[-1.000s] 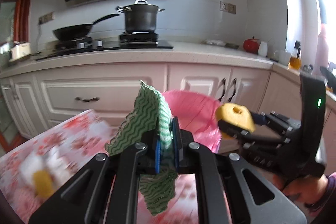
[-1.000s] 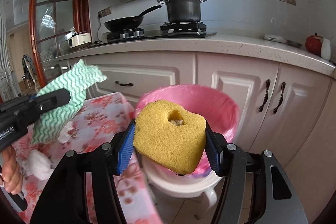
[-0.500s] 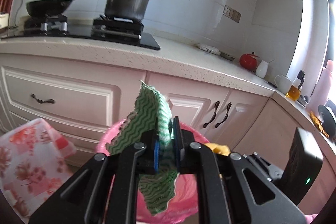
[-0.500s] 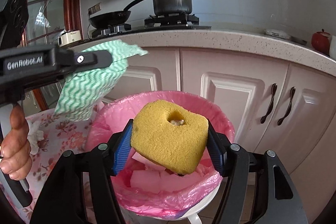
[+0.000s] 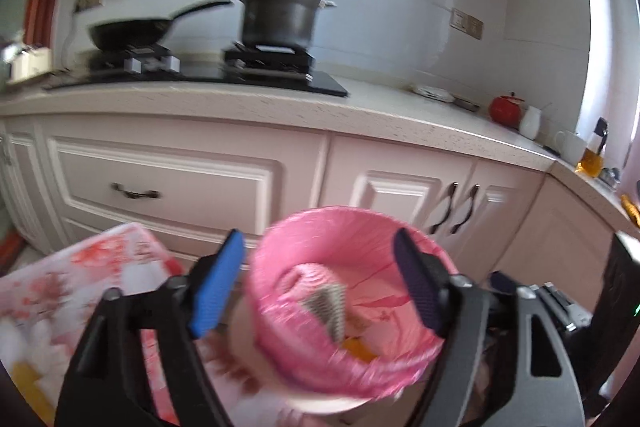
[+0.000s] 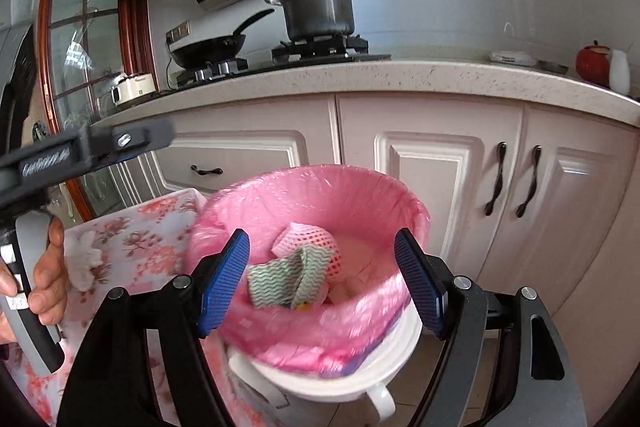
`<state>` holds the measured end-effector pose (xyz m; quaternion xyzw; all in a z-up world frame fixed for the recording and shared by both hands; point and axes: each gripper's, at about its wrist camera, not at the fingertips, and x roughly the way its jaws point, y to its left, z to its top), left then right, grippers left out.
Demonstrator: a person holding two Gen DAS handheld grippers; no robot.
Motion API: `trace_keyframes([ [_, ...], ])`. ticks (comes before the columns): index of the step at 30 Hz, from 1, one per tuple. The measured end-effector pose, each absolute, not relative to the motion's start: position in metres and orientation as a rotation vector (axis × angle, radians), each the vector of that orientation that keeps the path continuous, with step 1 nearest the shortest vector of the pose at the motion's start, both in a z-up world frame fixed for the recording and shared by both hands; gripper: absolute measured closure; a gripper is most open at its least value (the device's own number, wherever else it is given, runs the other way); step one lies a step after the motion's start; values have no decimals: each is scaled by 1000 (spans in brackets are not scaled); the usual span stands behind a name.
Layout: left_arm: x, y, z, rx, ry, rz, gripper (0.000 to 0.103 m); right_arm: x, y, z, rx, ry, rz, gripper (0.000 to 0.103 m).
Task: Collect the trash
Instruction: 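Move both tools back over the table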
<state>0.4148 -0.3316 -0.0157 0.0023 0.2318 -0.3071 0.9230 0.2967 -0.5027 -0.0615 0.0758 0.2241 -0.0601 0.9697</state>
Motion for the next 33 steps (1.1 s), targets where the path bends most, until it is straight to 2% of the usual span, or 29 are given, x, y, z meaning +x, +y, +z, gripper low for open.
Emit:
trace_keyframes([
  [2,393,-314,-11,40,441,-567,7,283,-494,-55,153,445,-113,31],
  [3,380,-303,-9,68,422,-527,5,273,-488,-51,149,437,-114,30],
  [9,317,-241,-8,148,389,-431,5,236,-449,-38,136,425,-85,27],
  [15,267,-171,-17,98,400,-365,5,214,-399,-35,141,447,-22,24],
  [24,206,-73,-54,104,447,-264,5,217,-312,-48,112,526,106,24],
  [33,179,4,-76,86,470,-119,5,233,-228,-76,61,628,214,23],
])
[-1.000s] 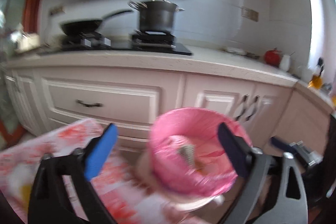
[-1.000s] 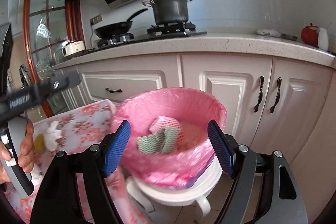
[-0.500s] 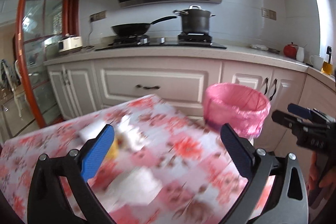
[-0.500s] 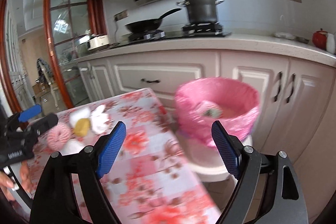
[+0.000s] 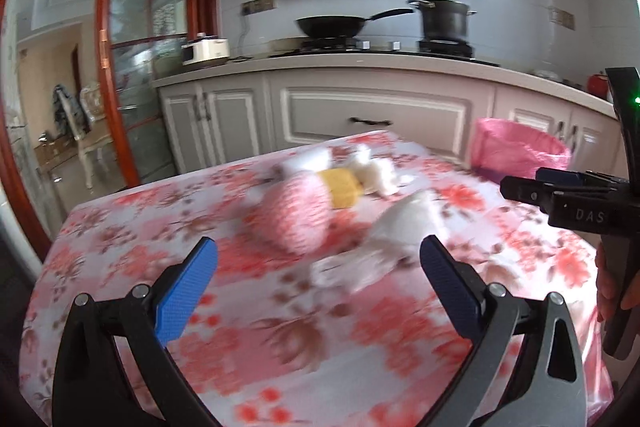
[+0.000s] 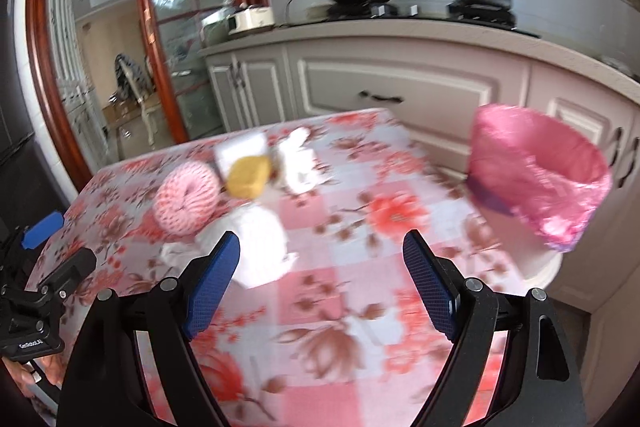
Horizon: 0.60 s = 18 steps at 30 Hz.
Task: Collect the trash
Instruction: 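Move both tools back over the table, then grasp the pink foam fruit net with the left tool while the right tool grasps the white plastic bag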
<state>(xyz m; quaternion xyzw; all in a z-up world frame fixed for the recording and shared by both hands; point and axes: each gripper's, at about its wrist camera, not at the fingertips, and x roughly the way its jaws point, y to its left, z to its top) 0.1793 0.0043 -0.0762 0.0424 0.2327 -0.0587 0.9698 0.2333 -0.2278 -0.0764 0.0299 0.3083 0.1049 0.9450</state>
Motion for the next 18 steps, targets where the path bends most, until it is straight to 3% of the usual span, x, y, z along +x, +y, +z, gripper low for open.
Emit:
trace_keyframes([
  [6,178,38,-79,67,473,-50,5,251,-192,-89,76,672,238,19],
  [18,188,78,-87,24,486,13,5,296,-153,-124,168,812,159,19],
])
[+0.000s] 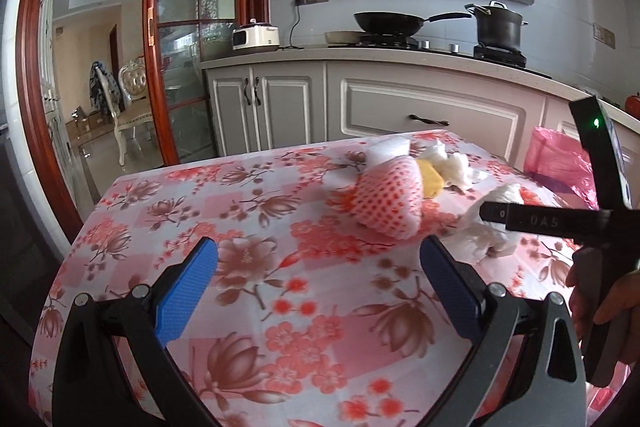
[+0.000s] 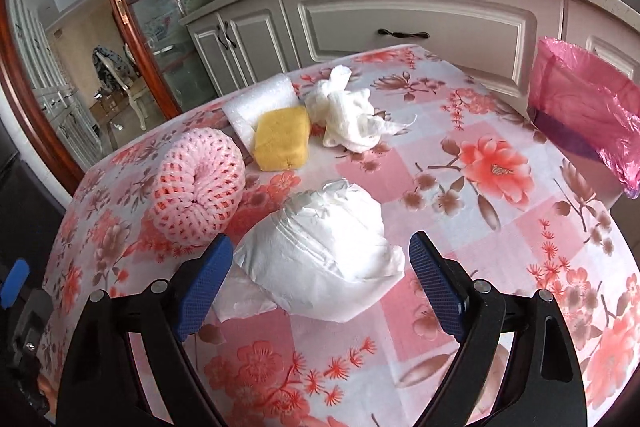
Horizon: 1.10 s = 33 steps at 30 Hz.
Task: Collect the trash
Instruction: 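Grasp the pink foam fruit net with the left tool while the right tool grasps the white plastic bag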
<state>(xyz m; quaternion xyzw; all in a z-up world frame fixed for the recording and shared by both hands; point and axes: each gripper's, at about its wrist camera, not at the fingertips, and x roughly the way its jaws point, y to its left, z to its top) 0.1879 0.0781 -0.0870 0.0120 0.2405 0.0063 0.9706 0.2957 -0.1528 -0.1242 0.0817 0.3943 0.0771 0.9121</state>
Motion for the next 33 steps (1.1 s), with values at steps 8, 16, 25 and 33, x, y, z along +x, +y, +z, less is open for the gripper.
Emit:
trace_keyframes([
  [8,205,82,-93,33,500,20,5,312,-143,-136,155,830,152,19],
  [16,242,67,-98,39,544,-5,5,309,-153,-125,104,762,188,58],
  [25,303,22,-109,68,614,-78,5,295,-210,-108,125,699,160,60],
  [33,344,-5,-130,117,712,-92,53,287,-236,-103,157,683,154,60],
])
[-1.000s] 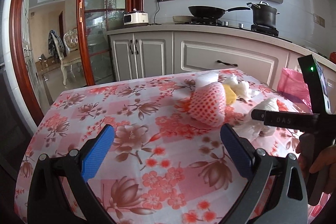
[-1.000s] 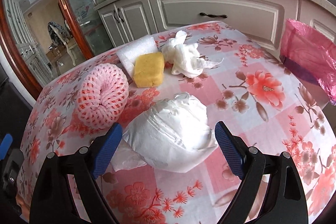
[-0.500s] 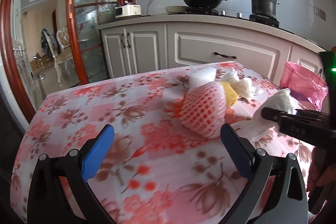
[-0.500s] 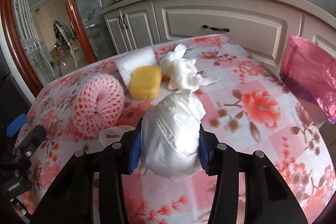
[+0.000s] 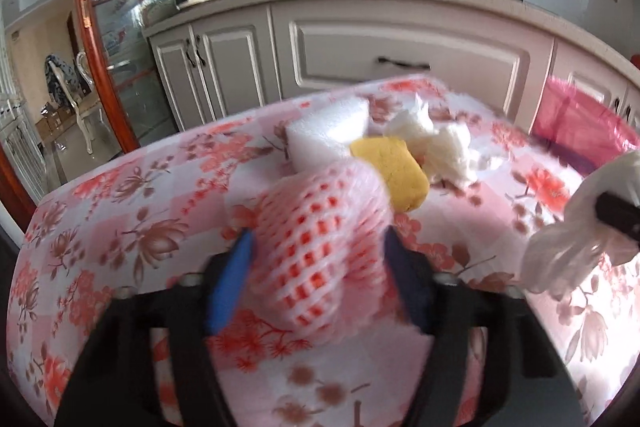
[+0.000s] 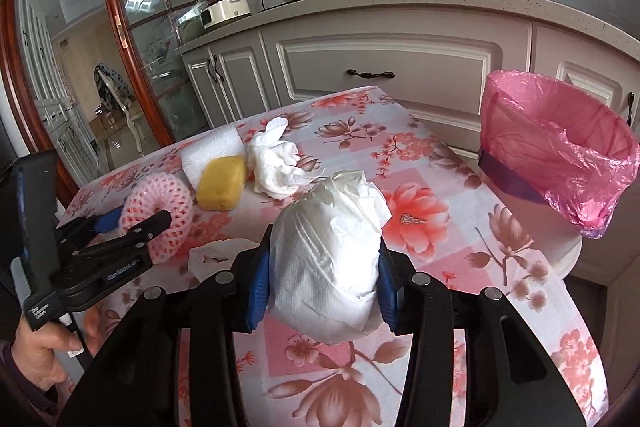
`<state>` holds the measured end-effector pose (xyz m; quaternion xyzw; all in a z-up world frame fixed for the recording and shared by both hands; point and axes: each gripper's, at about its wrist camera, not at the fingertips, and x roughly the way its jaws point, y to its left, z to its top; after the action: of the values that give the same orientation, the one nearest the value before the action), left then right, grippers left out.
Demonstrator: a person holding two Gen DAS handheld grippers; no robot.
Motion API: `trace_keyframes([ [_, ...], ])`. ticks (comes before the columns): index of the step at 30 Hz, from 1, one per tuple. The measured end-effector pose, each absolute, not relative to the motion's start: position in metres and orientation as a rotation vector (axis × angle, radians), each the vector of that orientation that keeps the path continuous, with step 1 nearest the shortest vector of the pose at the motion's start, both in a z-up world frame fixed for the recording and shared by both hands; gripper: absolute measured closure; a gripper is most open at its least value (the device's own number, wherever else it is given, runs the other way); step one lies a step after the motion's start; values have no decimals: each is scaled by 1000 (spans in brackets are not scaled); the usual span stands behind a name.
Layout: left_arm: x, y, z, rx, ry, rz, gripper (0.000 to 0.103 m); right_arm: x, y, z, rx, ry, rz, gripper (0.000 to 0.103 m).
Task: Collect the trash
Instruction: 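Grasp the pink foam fruit net with the left tool while the right tool grasps the white plastic bag, then carry the fruit net and plastic bag to the pink bin and open both tools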
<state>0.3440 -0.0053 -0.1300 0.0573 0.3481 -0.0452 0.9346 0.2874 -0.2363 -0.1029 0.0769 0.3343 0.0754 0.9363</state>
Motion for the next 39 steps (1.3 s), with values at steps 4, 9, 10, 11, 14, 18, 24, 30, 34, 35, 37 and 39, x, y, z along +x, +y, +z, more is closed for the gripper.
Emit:
trace_keyframes([
  [4,336,-10,-127,146,691,-92,69,282,-235,-101,163,674,169,60],
  [9,312,-9,-117,140,663,-94,75,269,-229,-94,158,655,193,60],
  [10,304,-8,-114,138,654,-91,75,265,-227,-91,156,650,200,60],
  [11,298,-8,-111,136,647,-90,75,261,-226,-89,152,645,204,60],
  [14,276,-6,-102,129,625,-87,75,248,-223,-83,144,631,218,60],
  [18,248,-4,-91,131,597,-87,75,229,-221,-76,132,614,229,60],
  [24,212,-2,-76,132,558,-84,75,205,-222,-69,126,598,235,60],
  [30,187,-5,-62,135,524,-96,75,187,-220,-58,116,565,242,60],
  [34,174,-11,-54,138,497,-104,75,179,-220,-52,108,544,248,60],
  [35,170,-12,-52,138,489,-106,75,176,-219,-51,106,541,249,60],
  [37,165,-16,-48,138,480,-110,75,173,-221,-49,106,533,250,60],
  [39,160,-20,-44,138,468,-113,75,171,-223,-47,105,527,249,60],
])
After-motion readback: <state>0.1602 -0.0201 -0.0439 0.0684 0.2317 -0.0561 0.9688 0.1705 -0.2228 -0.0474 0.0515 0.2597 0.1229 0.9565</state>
